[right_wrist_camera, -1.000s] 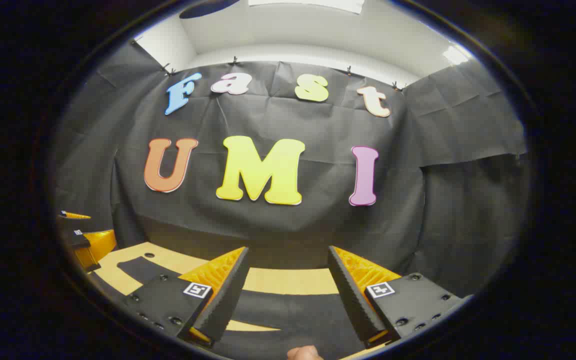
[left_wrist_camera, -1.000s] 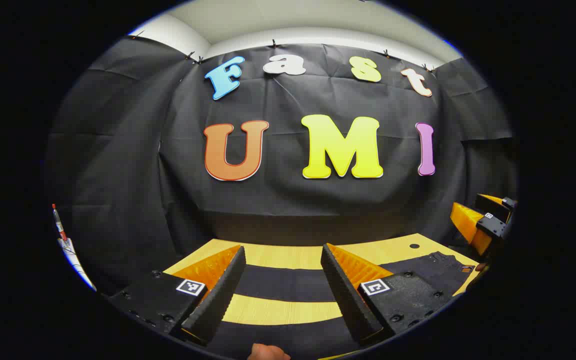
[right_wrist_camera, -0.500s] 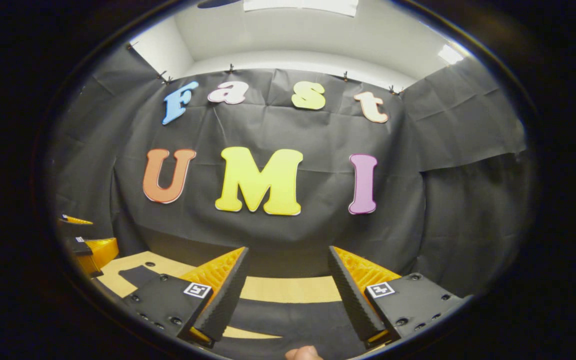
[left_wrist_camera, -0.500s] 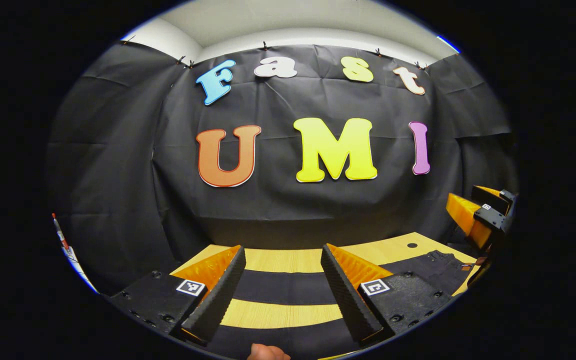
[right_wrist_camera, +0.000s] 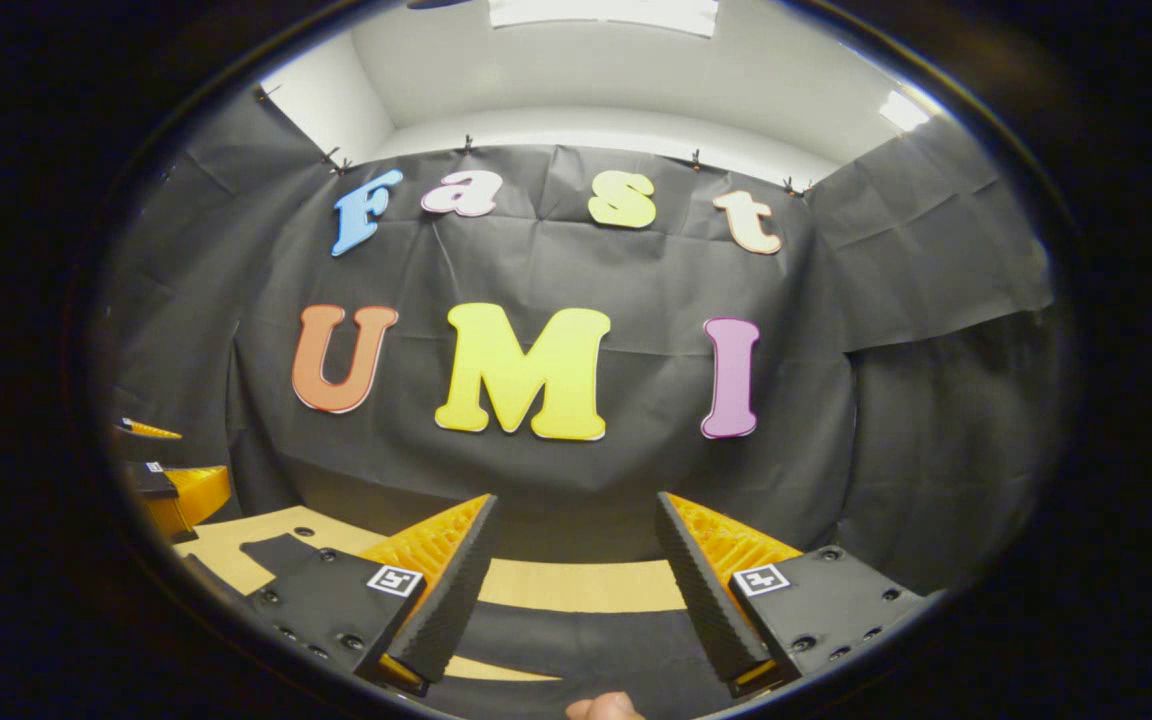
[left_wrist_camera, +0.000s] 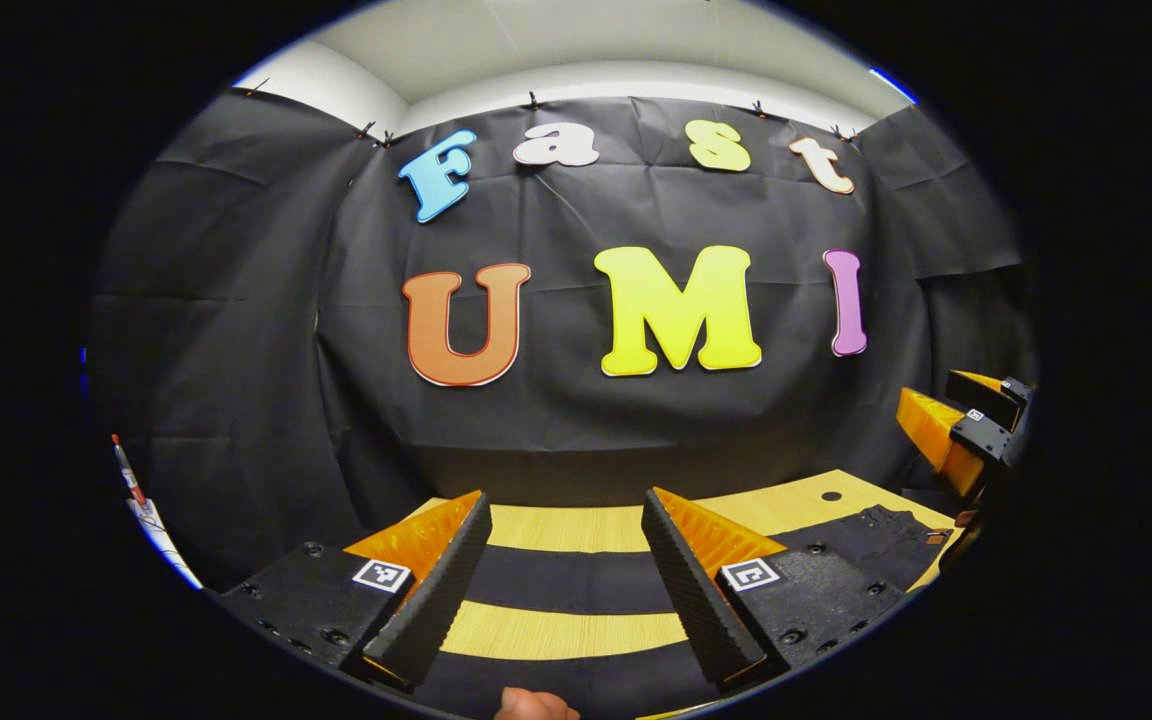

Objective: Grasp the waist and the cuffs of the jeans and fold them to make the two legs overlap; first hold the waist and fold one-third of the jeans toward the cuffs, then hold the cuffs and fold the remaining one-third in the same direction to finish folding.

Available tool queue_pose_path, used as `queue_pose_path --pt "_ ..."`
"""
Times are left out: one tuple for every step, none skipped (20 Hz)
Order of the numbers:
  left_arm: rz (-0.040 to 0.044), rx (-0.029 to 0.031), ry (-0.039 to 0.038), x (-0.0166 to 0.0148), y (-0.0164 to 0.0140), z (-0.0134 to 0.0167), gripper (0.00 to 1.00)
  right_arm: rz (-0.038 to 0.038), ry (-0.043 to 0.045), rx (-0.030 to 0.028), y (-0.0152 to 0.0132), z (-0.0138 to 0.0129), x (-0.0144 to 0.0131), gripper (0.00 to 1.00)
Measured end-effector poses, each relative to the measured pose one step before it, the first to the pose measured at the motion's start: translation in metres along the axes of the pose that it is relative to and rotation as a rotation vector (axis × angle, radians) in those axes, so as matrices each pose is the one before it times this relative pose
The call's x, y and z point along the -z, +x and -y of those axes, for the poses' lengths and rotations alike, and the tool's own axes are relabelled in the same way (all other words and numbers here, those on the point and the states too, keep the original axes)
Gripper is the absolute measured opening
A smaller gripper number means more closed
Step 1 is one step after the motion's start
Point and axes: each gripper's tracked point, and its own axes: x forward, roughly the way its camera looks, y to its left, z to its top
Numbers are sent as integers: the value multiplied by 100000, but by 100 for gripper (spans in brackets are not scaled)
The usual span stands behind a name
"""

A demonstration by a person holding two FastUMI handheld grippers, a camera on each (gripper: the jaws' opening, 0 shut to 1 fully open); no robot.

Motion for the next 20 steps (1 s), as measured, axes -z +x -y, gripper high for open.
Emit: queue_pose_path --pt "53 -48 -129 -3 -161 -3 97 -139 -203 -632 -154 -275 68 96" --pt "23 -261 229 -21 -127 -81 97 -70 -411 -407 -192 -157 28 95" --pt "58 105 547 83 -155 -99 97 -130 -309 -314 -169 -132 81 96" --pt "-119 -28 479 157 -144 20 97 -126 -191 -364 -149 -138 42 95" --pt "-243 -11 127 92 -166 -25 96 -262 -295 -301 -70 -143 16 95" --pt "-389 48 -231 68 19 -76 96 -218 -314 -174 -89 -149 204 95" --pt "-198 -72 -120 104 30 -89 97 -233 -363 -295 -117 -100 59 96" --pt "32 -34 -21 -92 3 55 97 17 -169 -112 -21 -55 -81 95" --pt "186 -1 -5 2 -137 94 97 134 -5 -29 -47 -13 -112 95" --pt "358 -110 47 -3 9 -80 97 200 63 -140 12 -13 -19 95" --pt "-144 -56 -195 -22 -31 -4 97 -88 -111 -19 -15 -17 130 95" --pt "-813 -315 -573 341 -192 -84 97 -705 -126 -324 -8 -69 193 96" --pt "-1827 -85 -1279 531 -183 -205 97 -1120 -459 -781 -156 -210 429 96" --pt "-2767 -301 -1737 980 -256 -187 97 -1612 -881 -646 -190 22 535 95" --pt "-3493 -451 -2647 1067 -369 -325 97 -2037 -849 -710 -326 80 672 96" --pt "-4426 -700 -3004 1236 -500 -560 97 -2535 -885 -443 -344 176 862 96" --pt "-4545 -1766 -2714 1387 -436 -819 97 -2207 -646 -199 -408 337 692 96" --pt "-4999 -2016 -2292 1713 -522 -1005 97 -2188 -465 253 -279 376 660 96" --pt "-5369 -3061 -2059 1586 -481 -1364 97 -2197 -269 141 -291 399 879 96" --pt "-5812 -2576 -3300 1689 -188 -1158 97 -2442 -278 318 -187 452 787 96"
